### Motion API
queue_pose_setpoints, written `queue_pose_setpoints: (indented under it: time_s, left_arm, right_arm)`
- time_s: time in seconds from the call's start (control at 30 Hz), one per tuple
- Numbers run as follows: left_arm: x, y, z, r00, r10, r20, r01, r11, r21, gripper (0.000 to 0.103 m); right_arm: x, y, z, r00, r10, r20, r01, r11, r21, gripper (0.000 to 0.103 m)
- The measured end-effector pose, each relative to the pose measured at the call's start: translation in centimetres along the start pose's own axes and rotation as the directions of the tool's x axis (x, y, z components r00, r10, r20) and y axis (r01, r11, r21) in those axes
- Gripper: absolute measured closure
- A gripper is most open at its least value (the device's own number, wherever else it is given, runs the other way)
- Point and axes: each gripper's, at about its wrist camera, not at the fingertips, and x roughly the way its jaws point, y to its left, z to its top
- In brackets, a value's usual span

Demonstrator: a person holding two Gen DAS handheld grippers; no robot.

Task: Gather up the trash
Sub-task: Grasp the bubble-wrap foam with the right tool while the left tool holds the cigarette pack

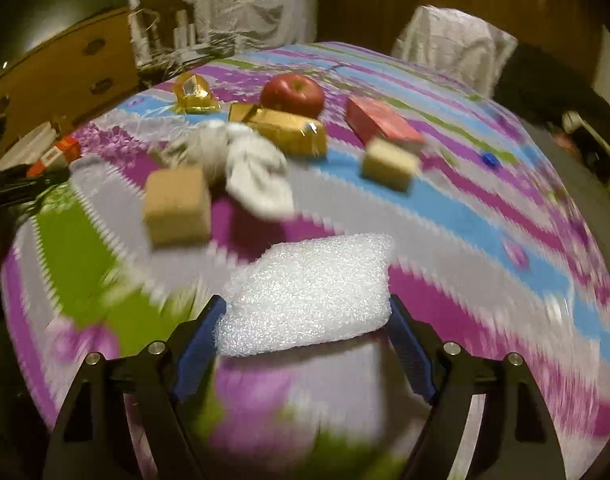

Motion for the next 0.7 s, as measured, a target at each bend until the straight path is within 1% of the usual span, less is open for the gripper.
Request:
queue_pose_setpoints:
  time_s: [0.07,0.13,0.17,0.2,0.27,0.3,0.33,0.37,0.4,0.47,0.5,0.53,0.57,0.6,0.63,0.67,0.7]
  left_arm:
    - [0.0,-0.1,-0.1,1.0,0.004,0.002,-0.004,1.0,0.003,0.038]
    - [0.1,-0.2,-0.1,1.0,0.01,0.003,-0.01,1.0,0.008,0.038]
    - [0.1,-0.2,-0.1,1.0,0.011,0.003,-0.011,1.0,0.01,0.038]
    - [0.1,-0.2,-0.1,1.0,0.012,0.004,-0.012,1.0,0.011,0.038]
    - [0.1,-0.2,-0.1,1.0,0.01,0.003,-0.01,1.0,0.01,0.037]
    - [0.1,-0.3,-0.1,1.0,0.01,0.003,-0.01,1.0,0.011,0.037]
    - [0.1,-0.3,-0.1,1.0,0.011,0.004,-0.011,1.0,0.011,0.037]
    - [0.1,-0.3,-0.1,1.0,0.011,0.004,-0.011,1.0,0.01,0.037]
    - [0.1,-0.3,-0.1,1.0,0.011,0.005,-0.011,1.0,0.009,0.037]
    - [0.1,-0.3,-0.1,1.0,0.008,0.006,-0.008,1.0,0.008,0.037]
    - [0.0,-0.3,-0.1,1.0,0.008,0.006,-0.008,1.0,0.009,0.036]
    - [0.0,-0.4,-0.1,1.0,0.008,0.006,-0.008,1.0,0.009,0.036]
    - [0.0,-0.4,-0.1,1.0,0.009,0.006,-0.009,1.0,0.01,0.036]
    - [0.0,-0.4,-0.1,1.0,0.01,0.006,-0.01,1.0,0.011,0.036]
    - [0.0,-0.4,-0.1,1.0,0.011,0.006,-0.011,1.0,0.012,0.036]
    - [0.0,-0.4,-0.1,1.0,0.012,0.007,-0.012,1.0,0.013,0.036]
    - [0.0,-0.4,0.0,1.0,0.012,0.007,-0.012,1.0,0.013,0.036]
  right_arm:
    - [-2.0,0.1,-1.6,1.0,0.002,0.015,-0.003,0.999,0.036,0.023]
    - [-4.0,1.0,-2.5,0.998,0.02,0.06,-0.022,0.999,0.045,0.023]
    - [-4.7,1.4,-2.6,0.996,0.034,0.08,-0.037,0.999,0.034,0.022]
    - [-5.2,2.4,-2.4,0.991,0.066,0.113,-0.066,0.998,-0.005,0.021]
    - [-5.2,3.2,-2.0,0.988,0.074,0.137,-0.065,0.996,-0.069,0.019]
    - [-4.8,3.9,-1.8,0.989,0.065,0.133,-0.048,0.991,-0.129,0.015]
    - [-4.4,4.3,-1.6,0.992,0.043,0.122,-0.024,0.988,-0.152,0.013]
    - [-4.1,4.6,-1.6,0.994,0.003,0.108,0.015,0.986,-0.166,0.012]
    - [-4.0,4.5,-1.8,0.995,-0.037,0.093,0.052,0.987,-0.154,0.012]
    - [-4.4,4.0,-2.3,0.996,-0.043,0.073,0.048,0.997,-0.068,0.012]
    - [-5.1,3.8,-2.8,0.997,-0.042,0.072,0.04,0.999,0.022,0.012]
    - [-5.4,3.6,-3.0,0.996,-0.044,0.076,0.038,0.996,0.082,0.012]
    - [-5.8,3.6,-3.3,0.996,-0.049,0.078,0.032,0.98,0.195,0.012]
    - [-5.8,3.5,-3.5,0.996,-0.043,0.083,0.021,0.966,0.258,0.012]
    - [-5.8,3.8,-3.7,0.995,-0.031,0.094,-0.004,0.937,0.348,0.012]
    - [-5.7,4.1,-3.6,0.995,-0.029,0.099,-0.011,0.926,0.378,0.012]
    - [-5.5,5.1,-3.4,0.993,-0.054,0.103,0.005,0.906,0.423,0.012]
